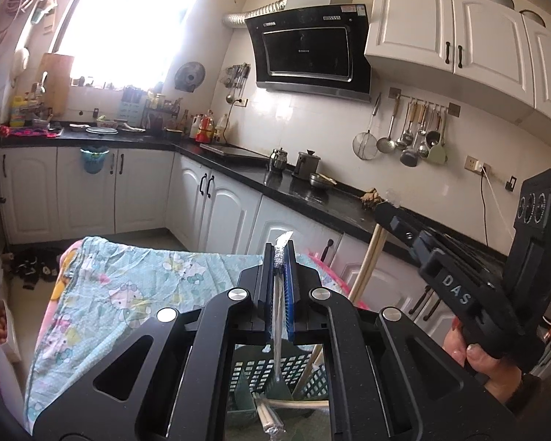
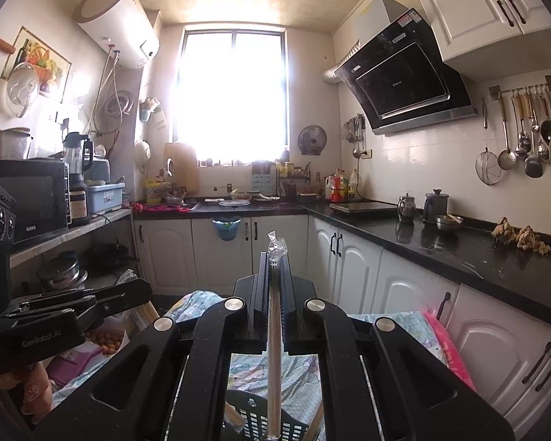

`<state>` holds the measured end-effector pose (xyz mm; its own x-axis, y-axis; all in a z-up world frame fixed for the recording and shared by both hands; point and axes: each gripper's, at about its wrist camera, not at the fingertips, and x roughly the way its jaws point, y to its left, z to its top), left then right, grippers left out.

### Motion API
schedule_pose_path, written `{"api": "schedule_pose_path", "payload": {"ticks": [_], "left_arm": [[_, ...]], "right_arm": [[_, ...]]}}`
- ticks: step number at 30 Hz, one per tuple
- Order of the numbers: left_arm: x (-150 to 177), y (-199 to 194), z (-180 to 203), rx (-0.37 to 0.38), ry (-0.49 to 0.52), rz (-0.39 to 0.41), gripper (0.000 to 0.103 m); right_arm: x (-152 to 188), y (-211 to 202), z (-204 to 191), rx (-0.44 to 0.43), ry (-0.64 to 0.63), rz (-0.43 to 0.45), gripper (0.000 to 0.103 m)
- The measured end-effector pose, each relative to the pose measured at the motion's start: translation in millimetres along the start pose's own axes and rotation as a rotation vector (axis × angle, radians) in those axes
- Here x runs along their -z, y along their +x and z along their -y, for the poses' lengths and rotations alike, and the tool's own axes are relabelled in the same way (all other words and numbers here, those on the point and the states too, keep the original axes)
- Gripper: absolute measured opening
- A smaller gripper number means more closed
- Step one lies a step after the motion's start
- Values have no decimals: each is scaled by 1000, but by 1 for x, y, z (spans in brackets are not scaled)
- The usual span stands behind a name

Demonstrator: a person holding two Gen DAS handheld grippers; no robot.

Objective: Organize utensils
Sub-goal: 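Lift both held chopsticks upright and carry them above the green caddy, then open both tools to drop the chopsticks into the caddy slots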

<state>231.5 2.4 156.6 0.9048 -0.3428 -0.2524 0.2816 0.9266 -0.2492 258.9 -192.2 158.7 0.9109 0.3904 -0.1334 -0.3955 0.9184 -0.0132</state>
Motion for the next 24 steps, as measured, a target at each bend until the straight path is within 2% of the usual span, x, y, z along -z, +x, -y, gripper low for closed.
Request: {"api": "schedule_pose_path", "payload": {"ticks": [10, 15, 20, 21, 24], "left_arm": [[33, 15, -6, 9, -19, -36, 2], [46, 23, -11, 5, -40, -87, 2], [52, 16, -17, -13, -55, -100, 3], [53, 14, -18, -16, -58, -99, 4], [54, 3, -24, -16, -80, -90, 15]], "right_arm": [[44, 10, 5, 33, 17, -79, 6], [58, 10, 12, 45, 62, -136, 6], [64, 1, 14, 55, 73, -149, 23], [64, -2, 14, 55, 71, -149, 24], [65, -9, 14, 59, 69, -154, 30]]}}
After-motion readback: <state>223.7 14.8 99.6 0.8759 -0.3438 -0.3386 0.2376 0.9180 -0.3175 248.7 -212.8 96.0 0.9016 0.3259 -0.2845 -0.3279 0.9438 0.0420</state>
